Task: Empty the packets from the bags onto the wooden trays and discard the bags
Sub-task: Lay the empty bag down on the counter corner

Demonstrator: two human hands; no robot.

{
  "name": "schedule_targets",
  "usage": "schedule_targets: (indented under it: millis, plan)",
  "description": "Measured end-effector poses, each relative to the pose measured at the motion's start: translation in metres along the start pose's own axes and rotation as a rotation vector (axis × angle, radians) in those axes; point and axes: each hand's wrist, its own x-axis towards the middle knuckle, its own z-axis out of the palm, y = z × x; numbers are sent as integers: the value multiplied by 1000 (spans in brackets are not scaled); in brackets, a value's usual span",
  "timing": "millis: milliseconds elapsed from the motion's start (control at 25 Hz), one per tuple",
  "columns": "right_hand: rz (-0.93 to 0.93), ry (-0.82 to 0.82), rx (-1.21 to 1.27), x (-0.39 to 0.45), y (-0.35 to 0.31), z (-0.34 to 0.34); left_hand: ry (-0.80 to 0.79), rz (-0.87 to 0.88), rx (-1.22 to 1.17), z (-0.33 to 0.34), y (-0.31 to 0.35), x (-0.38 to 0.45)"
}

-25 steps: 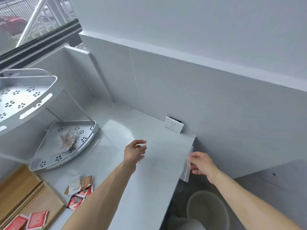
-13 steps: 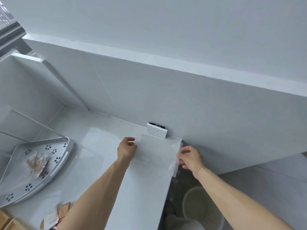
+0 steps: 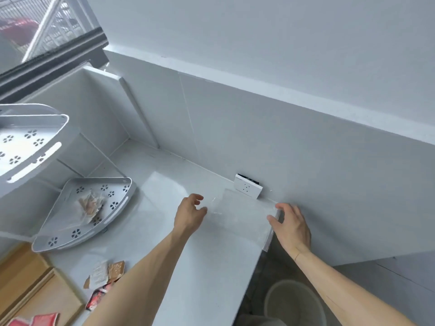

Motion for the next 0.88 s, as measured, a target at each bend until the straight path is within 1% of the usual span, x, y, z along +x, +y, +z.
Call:
schedule_targets:
  millis: [160,280,440,560,760,880]
  plan:
    - [-287,-64,-100,-9,-29,12,37,-33,-35,-28,-35,-32]
    - [-430,-186,-154,-15,-58,28,99,-70,-69,-51,-64,-58]
    - [-613,-358,-248,-26,-111,56,221,-111,-21,-96,-102,-91]
    - [-772,-440,-331,-39,-160,80,307,-185,54,-137,-130,-113]
    - [-966,-479,-401,-72,-238,122,411,-249,137,-197,-172,-141]
    - [-1039,-478,-426,-91,-277,147,461,-311,153,-230,-192,-141]
